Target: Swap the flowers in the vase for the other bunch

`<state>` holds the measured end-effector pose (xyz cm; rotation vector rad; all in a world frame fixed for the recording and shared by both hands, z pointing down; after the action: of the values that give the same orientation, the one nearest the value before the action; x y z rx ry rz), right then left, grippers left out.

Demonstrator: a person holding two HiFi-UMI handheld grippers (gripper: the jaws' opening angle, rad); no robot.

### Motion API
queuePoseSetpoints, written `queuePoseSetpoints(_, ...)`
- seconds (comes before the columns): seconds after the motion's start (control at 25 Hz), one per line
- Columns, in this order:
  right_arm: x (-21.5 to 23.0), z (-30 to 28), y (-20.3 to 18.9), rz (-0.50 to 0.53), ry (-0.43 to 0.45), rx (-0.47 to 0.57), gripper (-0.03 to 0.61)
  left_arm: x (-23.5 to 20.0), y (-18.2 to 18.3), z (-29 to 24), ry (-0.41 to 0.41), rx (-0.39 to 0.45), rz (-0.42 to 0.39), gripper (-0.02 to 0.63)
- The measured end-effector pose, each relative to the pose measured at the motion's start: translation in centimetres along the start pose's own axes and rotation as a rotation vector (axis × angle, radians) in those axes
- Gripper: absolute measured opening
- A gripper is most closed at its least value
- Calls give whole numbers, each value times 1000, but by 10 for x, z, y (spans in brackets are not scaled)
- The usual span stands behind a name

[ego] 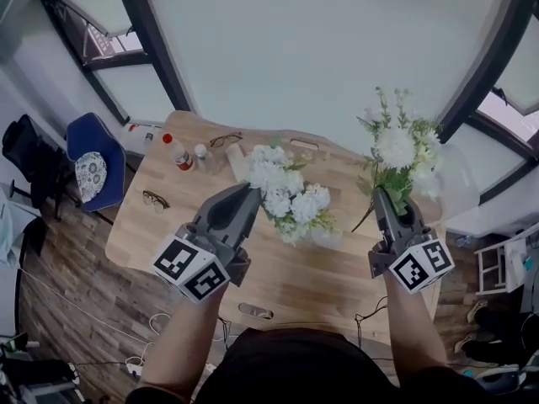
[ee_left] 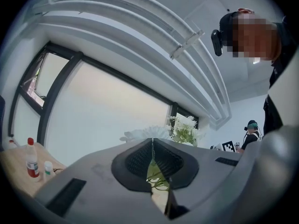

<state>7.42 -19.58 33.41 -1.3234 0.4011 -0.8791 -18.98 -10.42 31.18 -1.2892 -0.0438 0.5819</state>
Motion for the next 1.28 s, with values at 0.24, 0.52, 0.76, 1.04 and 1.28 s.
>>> queuePoseSetpoints(0.24,-1,-13,-24,-4,10,-17,72,-38,0,37,106,4,4,14)
queuePoseSetpoints(0.52,8,-24,-49,-9,22,-31,72,-57,-11,49,168,-28,25,14)
queuePoseSetpoints(0.76,15,-29,-81,-13,12,-40,72,-64,-22,52,180,-64,34,14)
queuePoseSetpoints(1.04,17,-30,-108,91,36,-67,72,-73,-37,60,217,-127,43,13)
queuePoseSetpoints(1.28,14,-21,-126,108,27,-111,74,-80,-49,64,221,-160,65,13)
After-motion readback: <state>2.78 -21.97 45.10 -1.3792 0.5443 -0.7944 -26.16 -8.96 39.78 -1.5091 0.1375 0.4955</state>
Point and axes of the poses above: the fingertips, and each gripper's own axes: z backward along the fingers, x to its right, y out of its top, the point moved 4 cm from there along z, backward along the fingers, and after that the axes turned 11 degrees about x, right-handed, at the moved point
